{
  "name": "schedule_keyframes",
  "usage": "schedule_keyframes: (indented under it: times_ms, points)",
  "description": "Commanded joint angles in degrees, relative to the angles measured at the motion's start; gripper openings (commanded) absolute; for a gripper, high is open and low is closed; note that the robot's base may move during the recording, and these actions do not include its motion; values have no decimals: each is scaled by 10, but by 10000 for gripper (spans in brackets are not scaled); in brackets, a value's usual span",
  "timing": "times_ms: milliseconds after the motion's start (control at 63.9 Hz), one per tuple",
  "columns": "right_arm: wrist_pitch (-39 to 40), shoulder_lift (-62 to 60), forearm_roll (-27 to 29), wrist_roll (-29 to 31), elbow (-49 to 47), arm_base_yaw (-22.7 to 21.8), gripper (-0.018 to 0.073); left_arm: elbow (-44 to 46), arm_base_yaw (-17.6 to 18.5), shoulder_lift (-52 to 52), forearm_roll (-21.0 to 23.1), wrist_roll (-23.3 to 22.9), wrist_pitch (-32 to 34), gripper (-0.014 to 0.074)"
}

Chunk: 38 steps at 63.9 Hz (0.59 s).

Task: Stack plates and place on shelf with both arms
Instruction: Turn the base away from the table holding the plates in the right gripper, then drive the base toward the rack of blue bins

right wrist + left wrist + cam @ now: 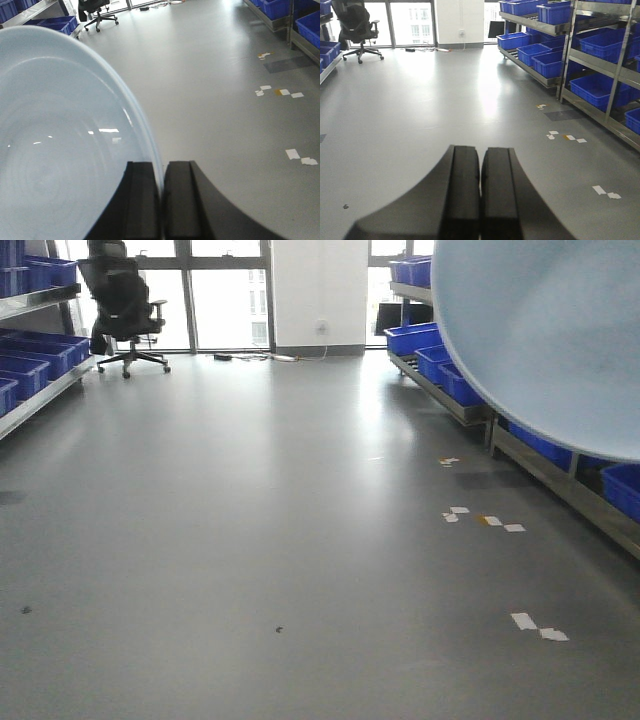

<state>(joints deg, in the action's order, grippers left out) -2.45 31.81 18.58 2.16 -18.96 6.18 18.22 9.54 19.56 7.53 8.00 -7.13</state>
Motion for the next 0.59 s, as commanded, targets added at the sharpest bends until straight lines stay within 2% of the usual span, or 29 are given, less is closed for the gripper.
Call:
schedule_keyframes:
  times_ms: [0, 579]
  points:
    - [54, -1, 5, 2, -17, -3, 50, 17, 0, 2, 5, -3, 53, 83]
    - [54, -1, 5, 2, -17, -3, 50, 17, 0, 2, 5, -3, 53, 83]
